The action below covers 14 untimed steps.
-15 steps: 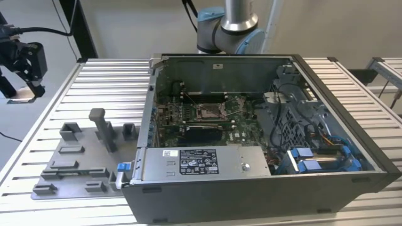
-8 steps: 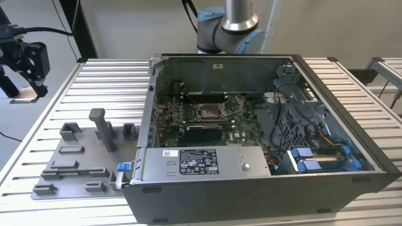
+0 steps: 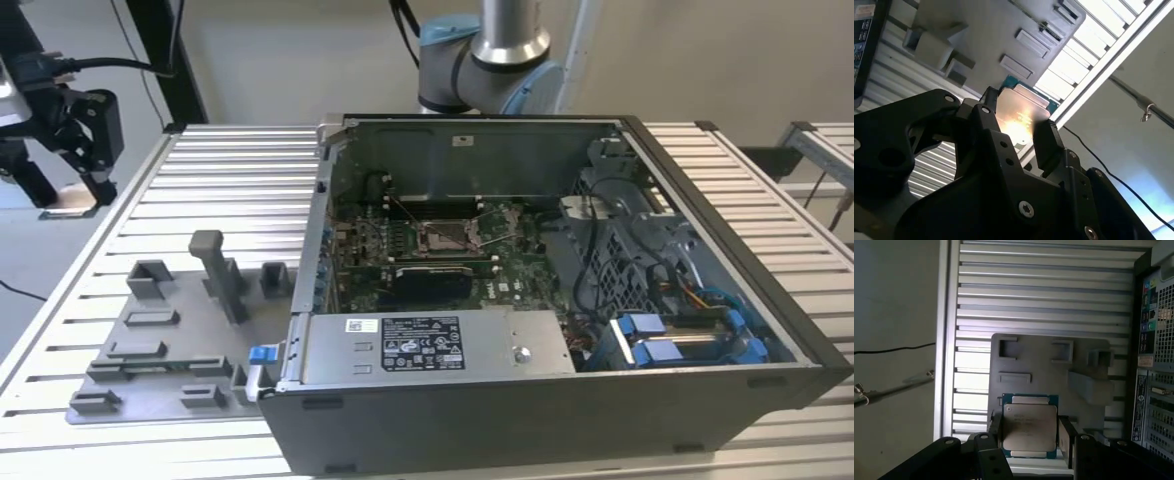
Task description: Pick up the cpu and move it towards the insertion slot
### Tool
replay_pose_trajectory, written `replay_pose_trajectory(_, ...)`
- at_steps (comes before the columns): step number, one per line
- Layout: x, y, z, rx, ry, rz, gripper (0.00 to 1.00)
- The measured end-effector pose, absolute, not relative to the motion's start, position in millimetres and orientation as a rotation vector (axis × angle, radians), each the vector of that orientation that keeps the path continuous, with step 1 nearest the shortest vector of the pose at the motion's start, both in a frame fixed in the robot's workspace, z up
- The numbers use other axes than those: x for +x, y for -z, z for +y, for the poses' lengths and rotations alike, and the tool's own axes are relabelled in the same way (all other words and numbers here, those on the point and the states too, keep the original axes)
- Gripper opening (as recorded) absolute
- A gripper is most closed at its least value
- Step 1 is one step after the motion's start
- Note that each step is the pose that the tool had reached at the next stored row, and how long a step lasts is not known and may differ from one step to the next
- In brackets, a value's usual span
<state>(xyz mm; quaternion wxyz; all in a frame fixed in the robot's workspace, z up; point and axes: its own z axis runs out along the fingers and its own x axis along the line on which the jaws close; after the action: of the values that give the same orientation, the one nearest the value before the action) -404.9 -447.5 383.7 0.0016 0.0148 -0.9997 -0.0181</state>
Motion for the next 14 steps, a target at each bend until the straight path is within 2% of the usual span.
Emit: replay_pose_trajectory(14, -384.5, -384.0, -447.5, 0.046, 0.057, -3.138, 0.0)
